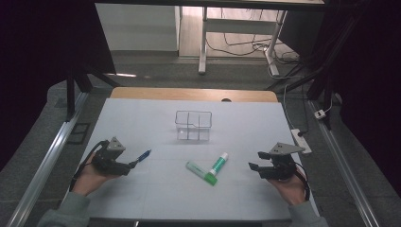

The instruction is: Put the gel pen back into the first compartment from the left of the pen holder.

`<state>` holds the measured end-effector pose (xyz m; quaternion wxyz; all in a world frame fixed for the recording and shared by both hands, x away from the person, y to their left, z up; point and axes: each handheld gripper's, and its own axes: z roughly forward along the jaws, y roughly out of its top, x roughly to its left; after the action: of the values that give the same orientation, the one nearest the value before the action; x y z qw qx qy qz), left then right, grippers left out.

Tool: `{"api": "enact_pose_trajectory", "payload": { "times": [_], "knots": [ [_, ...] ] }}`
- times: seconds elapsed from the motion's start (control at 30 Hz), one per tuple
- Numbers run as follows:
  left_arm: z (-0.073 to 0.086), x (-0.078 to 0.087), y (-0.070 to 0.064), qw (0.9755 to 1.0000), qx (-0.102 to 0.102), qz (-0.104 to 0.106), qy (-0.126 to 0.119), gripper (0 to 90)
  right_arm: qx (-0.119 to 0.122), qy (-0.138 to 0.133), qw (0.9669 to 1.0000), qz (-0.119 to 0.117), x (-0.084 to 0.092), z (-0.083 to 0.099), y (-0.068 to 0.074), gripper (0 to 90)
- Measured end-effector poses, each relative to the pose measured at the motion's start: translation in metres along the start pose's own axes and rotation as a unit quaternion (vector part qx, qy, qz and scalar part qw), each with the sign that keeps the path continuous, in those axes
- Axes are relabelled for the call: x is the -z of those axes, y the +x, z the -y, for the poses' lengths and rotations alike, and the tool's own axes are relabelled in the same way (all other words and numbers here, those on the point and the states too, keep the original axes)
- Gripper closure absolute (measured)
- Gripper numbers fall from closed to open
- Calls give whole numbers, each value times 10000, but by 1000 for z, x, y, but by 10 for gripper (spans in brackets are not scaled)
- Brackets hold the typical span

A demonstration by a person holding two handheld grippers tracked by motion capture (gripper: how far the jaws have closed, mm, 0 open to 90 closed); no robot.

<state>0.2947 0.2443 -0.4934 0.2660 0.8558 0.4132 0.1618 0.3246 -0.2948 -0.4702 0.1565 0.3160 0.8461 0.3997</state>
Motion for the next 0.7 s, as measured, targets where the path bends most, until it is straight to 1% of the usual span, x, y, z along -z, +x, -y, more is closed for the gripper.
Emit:
{"api": "enact_pose_trajectory", "payload": {
  "times": [0.07, 0.2, 0.27, 0.33, 0.53, 0.6, 0.63, 0.7],
  "knots": [
    [-1, -1, 1, 10000, -25, 23, 70, 265, 3, 18, 10000, 16, 1, 0, 0, 389],
    [-4, -3, 3, 9995, -88, 53, 300, 265, -41, 16, 10000, 12, 1, 1, -1, 389],
    [-6, -4, 4, 9991, -95, 88, 405, 265, -36, 34, 10000, -2, 0, 1, -1, 388],
    [-9, -6, 5, 9986, -104, 168, 495, 270, -23, 59, 10000, -5, 0, 1, 0, 388],
    [-15, -17, 6, 9966, -182, 226, 777, 281, -77, 75, 9999, -2, 0, 3, -3, 386],
    [-17, -20, 6, 9956, -220, 274, 871, 288, -114, 90, 9999, -5, -1, 3, -3, 386],
    [-18, -21, 5, 9949, -271, 288, 933, 291, -121, 91, 9999, -8, -1, 4, -4, 386],
    [-18, -24, 4, 9936, -318, 261, 1050, 291, -117, 111, 9999, 1, -1, 4, -4, 385]
  ]
}}
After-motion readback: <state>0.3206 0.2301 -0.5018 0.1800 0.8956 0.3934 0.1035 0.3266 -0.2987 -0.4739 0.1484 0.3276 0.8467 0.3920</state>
